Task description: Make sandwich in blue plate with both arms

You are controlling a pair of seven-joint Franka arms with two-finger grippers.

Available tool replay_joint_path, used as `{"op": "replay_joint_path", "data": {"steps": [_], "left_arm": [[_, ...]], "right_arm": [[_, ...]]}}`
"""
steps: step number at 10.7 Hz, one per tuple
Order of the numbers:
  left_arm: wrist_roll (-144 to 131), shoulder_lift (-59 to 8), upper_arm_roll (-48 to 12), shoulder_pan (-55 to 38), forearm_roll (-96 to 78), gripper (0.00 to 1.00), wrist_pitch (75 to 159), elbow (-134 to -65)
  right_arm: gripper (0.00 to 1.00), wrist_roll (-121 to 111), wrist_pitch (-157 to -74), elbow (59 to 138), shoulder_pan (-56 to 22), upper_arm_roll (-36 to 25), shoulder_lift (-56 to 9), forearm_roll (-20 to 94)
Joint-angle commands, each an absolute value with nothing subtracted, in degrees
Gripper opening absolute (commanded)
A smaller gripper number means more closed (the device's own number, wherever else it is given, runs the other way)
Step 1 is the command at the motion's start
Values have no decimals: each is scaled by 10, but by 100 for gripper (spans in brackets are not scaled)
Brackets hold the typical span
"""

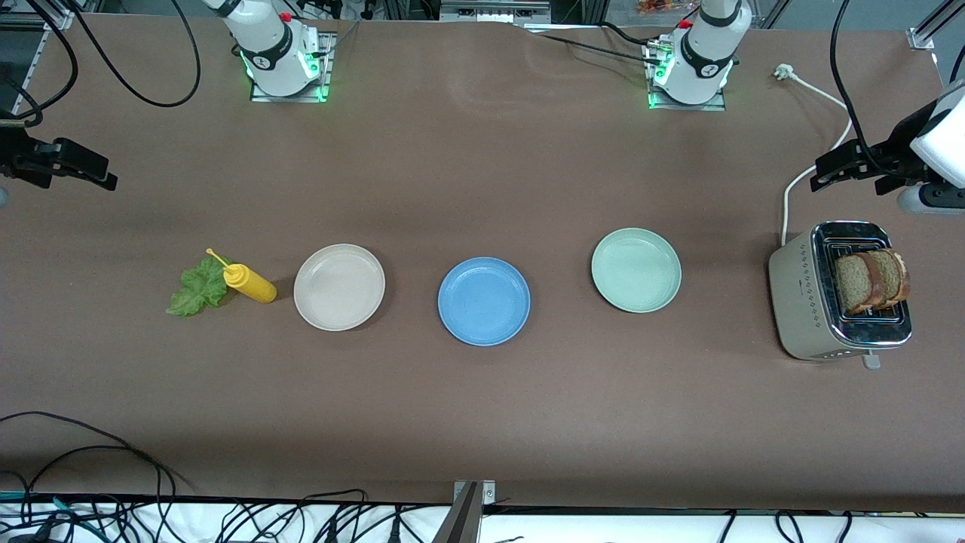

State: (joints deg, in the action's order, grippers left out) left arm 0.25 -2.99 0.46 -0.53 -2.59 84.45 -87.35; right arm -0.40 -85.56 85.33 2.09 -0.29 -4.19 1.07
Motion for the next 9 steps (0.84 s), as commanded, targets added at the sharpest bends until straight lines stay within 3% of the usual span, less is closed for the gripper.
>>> {"op": "replay_joint_path", "data": {"steps": [1,9], "left_arm": [[13,-37,6,-7,-12,100,839,-863],[36,-73,53,-4,-15,100,878,-862]], "right_arm": [[100,-6,-853,843,20,-1,-43,4],[100,-6,-854,843,20,-1,-44,4]]}}
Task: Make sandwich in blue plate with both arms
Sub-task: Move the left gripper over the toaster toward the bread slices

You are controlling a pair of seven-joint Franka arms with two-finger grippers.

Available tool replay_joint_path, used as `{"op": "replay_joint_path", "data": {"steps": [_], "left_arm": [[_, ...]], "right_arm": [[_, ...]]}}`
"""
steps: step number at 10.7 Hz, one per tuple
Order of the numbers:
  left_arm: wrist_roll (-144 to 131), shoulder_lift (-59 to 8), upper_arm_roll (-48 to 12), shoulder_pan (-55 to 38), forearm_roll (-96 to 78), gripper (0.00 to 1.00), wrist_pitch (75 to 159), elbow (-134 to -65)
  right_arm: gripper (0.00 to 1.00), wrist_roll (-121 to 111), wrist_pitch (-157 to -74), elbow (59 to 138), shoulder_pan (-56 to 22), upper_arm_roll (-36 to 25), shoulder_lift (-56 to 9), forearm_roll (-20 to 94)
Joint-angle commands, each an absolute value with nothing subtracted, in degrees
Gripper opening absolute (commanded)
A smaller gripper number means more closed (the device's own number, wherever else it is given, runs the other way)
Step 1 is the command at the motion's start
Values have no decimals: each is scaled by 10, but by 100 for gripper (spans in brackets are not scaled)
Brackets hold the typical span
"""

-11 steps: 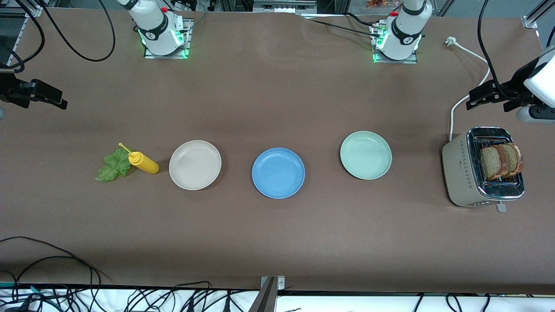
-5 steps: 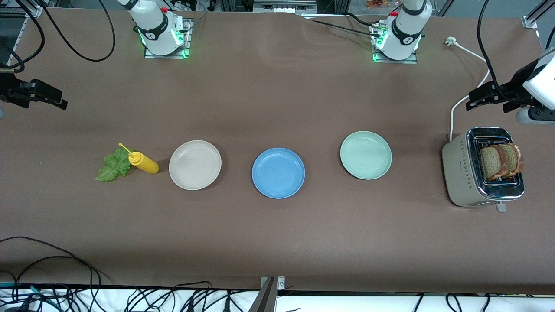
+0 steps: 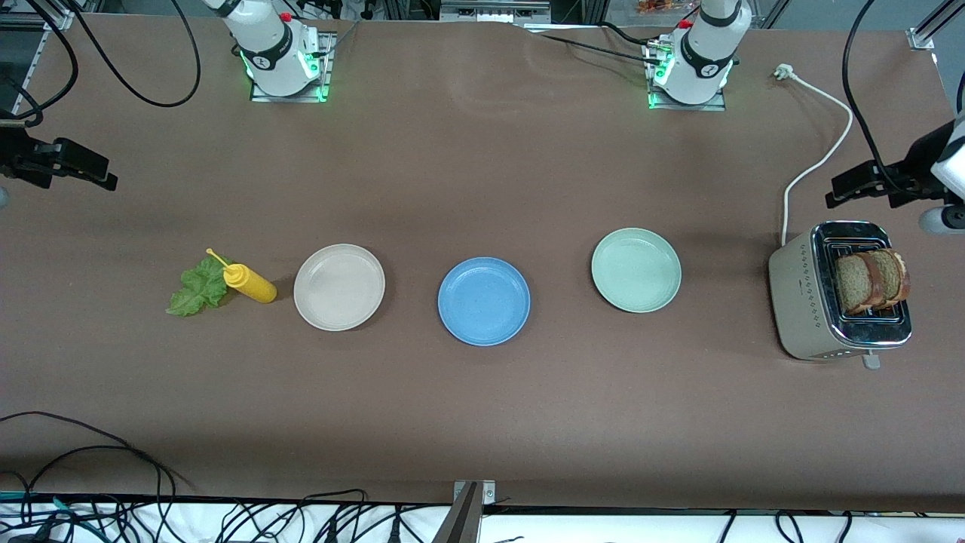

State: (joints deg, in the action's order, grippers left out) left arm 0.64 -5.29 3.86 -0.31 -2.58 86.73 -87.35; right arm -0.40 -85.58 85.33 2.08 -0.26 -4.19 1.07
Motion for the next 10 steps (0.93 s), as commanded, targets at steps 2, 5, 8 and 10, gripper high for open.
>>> {"op": "replay_joint_path", "data": {"steps": [2,5,8,10], "left_arm": [[51,-83,70,-6,-17,100,879,-862],[52,-100,79,-4,-13,100,897,-862],[54,-126,97,-4,-16,100,902,-862],[95,-132,108,-3,-18,100,931,-862]], "right_arm": [[100,-6,-853,843,20,-1,-44,4],[100,-6,-853,842,20,-1,-43,4],[100,-6,-853,842,20,-1,-43,4],[100,-6,-853,842,20,-1,-43,4]]}}
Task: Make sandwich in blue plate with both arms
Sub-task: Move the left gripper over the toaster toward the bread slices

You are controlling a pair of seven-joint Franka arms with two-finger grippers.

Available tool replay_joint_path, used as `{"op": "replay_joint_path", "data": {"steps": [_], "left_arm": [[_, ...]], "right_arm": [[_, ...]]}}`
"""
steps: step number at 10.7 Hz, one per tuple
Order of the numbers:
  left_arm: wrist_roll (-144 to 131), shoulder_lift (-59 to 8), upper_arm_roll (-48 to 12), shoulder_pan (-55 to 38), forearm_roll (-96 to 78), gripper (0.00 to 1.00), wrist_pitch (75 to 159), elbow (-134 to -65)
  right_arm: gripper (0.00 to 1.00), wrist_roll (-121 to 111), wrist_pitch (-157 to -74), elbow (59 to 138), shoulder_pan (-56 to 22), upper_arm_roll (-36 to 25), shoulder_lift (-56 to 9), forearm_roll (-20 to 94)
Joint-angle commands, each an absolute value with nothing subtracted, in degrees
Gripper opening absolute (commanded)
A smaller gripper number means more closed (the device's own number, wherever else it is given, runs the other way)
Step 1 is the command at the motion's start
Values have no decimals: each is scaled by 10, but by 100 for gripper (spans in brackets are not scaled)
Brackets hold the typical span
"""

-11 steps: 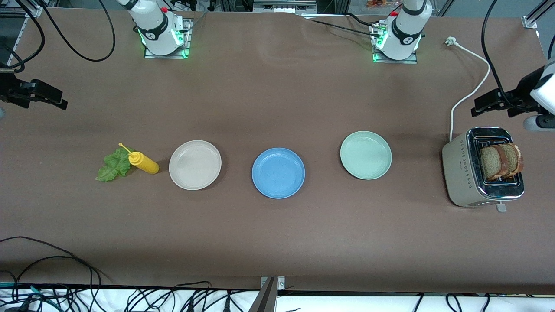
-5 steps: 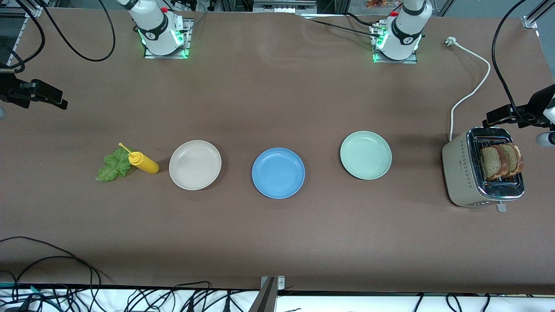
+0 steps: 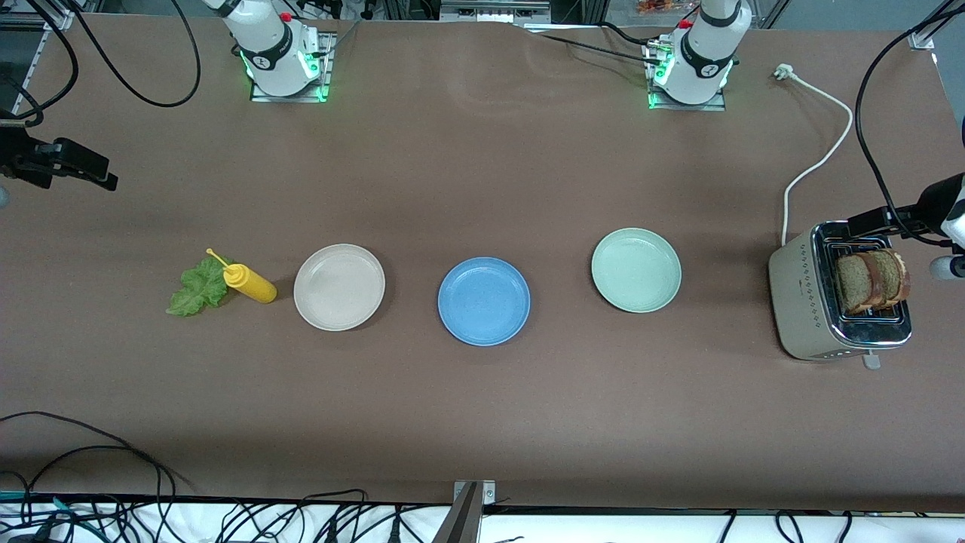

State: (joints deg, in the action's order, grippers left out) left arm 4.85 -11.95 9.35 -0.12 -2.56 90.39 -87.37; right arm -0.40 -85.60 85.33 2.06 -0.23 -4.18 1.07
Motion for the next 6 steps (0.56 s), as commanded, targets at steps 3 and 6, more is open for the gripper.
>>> {"op": "replay_joint_path", "data": {"steps": [3,6], "left_arm": [[136,-147,120,0,-18,100,958,-865],[170,-157,131,5,-19,100,977,-867]], "right_arm": [[100,-6,-854,842,20,-1,-43,4],[100,-5,-853,843,20,-1,-43,4]]}}
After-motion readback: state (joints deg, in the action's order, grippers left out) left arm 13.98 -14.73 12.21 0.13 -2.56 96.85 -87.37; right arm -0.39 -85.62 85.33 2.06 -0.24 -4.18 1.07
